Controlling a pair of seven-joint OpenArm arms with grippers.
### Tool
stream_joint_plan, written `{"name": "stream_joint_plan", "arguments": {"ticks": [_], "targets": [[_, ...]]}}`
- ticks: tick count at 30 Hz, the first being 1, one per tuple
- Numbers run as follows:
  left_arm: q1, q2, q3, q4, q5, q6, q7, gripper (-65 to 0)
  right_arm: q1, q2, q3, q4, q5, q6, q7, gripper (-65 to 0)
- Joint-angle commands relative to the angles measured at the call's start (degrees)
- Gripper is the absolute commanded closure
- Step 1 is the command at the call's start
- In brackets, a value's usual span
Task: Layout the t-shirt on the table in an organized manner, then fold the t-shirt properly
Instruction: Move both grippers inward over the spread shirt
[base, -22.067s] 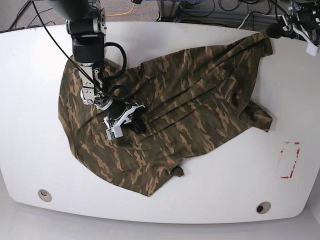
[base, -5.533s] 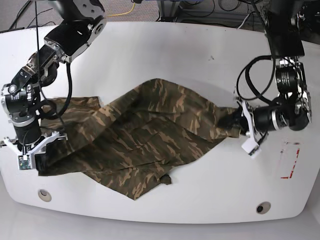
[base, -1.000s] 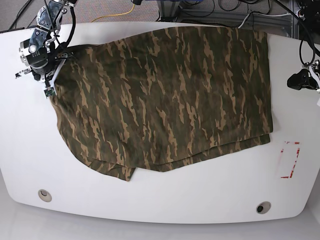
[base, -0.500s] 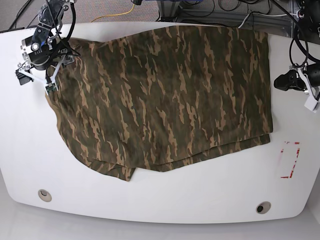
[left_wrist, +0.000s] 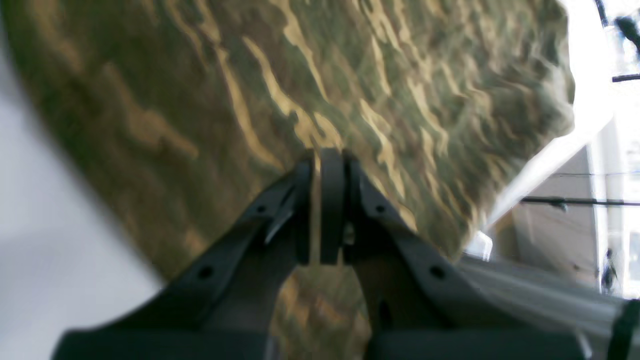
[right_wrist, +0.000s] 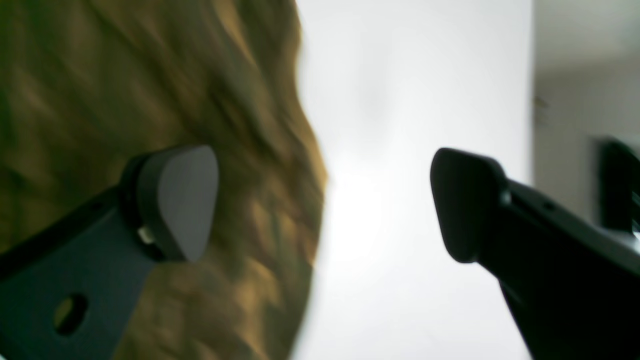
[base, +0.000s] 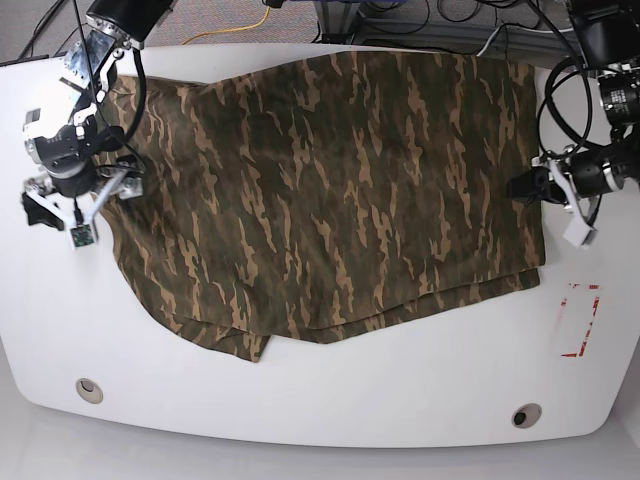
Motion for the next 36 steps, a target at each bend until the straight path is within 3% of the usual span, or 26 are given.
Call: {"name": "stream_joint_plan", "arguments": {"ticks": [1,2,5,12,21,27,36], "targets": [[-0.9,1.1,0.3,1.8,3.9,1.1,-2.1,-0.6,1.2,0.1,-2.3,-1.3,3.6,0.3,0.6,-65.0],[-0.9,1.6,0.5,2.0,5.1,1.2,-2.5,-0.6,1.6,-0.3,-3.1,-1.6,4.2,0.3,0.6,-63.9],[-0.5,4.1,2.3,4.9,12.0,1.6,-5.3,-0.4,2.6,-2.4,-6.0,-4.1,6.4,0.3,0.6,-48.0],[2.7,7.8,5.0,13.8,29.1,1.5,-9.8,-0.1,3.8,-5.7,-8.9,-10.7,6.5,0.3,2.2,-1.3],[2.9,9.0,10.2,14.4,42.5,1.3,-10.3,-0.1,3.3,-5.4,-10.6,-20.8,6.1,0.3,9.0,-3.5],[2.7,9.0,12.2,12.5,45.4,1.3,-10.3,-0.3,3.1,-5.5,-10.6,-23.5,3.3,0.3,11.2,-3.5],[-3.0,9.0,12.2,-1.3,45.4,1.3,-10.3,-0.3,2.8,-5.7,-10.5,-25.8,1.3,0.3,14.4,-3.5]]}}
